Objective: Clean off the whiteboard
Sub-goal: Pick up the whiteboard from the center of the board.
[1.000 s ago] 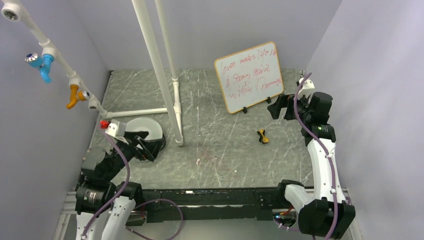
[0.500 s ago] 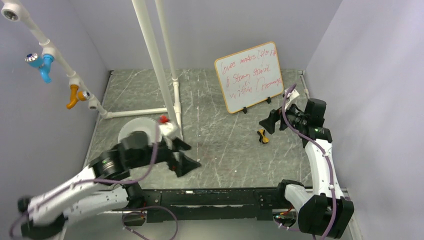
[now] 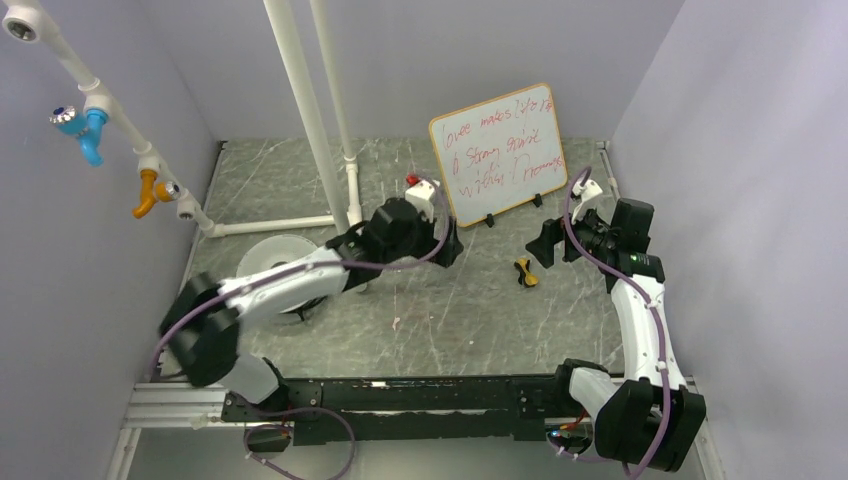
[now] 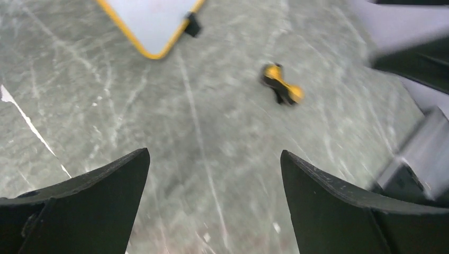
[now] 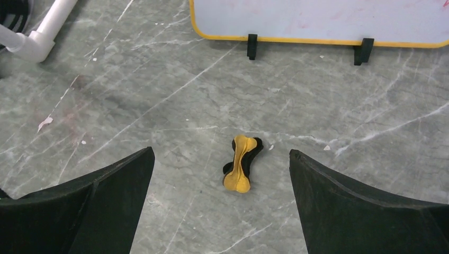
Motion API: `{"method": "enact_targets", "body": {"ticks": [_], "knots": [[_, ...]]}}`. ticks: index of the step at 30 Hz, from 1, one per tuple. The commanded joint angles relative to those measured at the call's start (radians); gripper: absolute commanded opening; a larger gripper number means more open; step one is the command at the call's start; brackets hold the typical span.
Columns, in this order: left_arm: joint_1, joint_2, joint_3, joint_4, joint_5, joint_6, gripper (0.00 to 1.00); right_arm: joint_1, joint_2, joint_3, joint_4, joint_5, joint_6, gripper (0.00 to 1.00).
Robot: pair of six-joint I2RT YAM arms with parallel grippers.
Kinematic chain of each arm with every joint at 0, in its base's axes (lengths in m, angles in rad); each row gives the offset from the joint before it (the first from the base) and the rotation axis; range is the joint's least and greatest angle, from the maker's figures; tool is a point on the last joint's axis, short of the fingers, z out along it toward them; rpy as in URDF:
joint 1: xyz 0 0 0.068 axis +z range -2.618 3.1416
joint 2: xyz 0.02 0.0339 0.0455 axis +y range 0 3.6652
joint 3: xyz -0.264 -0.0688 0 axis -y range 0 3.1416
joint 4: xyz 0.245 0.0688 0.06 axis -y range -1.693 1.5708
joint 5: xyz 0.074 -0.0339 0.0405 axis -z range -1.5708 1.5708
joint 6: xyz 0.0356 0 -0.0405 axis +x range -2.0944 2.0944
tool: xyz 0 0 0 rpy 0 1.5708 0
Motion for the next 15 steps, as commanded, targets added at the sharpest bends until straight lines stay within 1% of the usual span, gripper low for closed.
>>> {"method": "enact_targets", "body": {"ticks": [1,2,3,5,7,11,15], "knots": [[0.115,0.246,0.127,0.187,0.145,-0.139,0.95,-0.006,0.006,0.038,0.05,0.012,0.03,1.0],[0.132,0.314,0.176,0.186,0.177,-0.15,0.92,-0.006,0.008,0.038,0.05,0.005,0.032,1.0],[0.149,0.372,0.216,0.198,0.21,-0.165,0.94,-0.006,0.008,0.037,0.05,-0.004,0.034,1.0],[0.18,0.467,0.274,0.222,0.227,-0.192,0.94,-0.005,0.013,0.035,0.051,-0.019,0.036,1.0],[0.21,0.535,0.294,0.278,0.218,-0.208,0.94,-0.005,0.016,0.038,0.049,-0.031,0.038,1.0],[0.266,0.631,0.288,0.472,0.24,-0.247,0.93,-0.004,0.021,0.046,0.04,-0.042,0.038,1.0],[0.291,0.732,0.344,0.541,0.247,-0.241,0.91,-0.004,0.028,0.052,0.035,-0.049,0.036,1.0]]}}
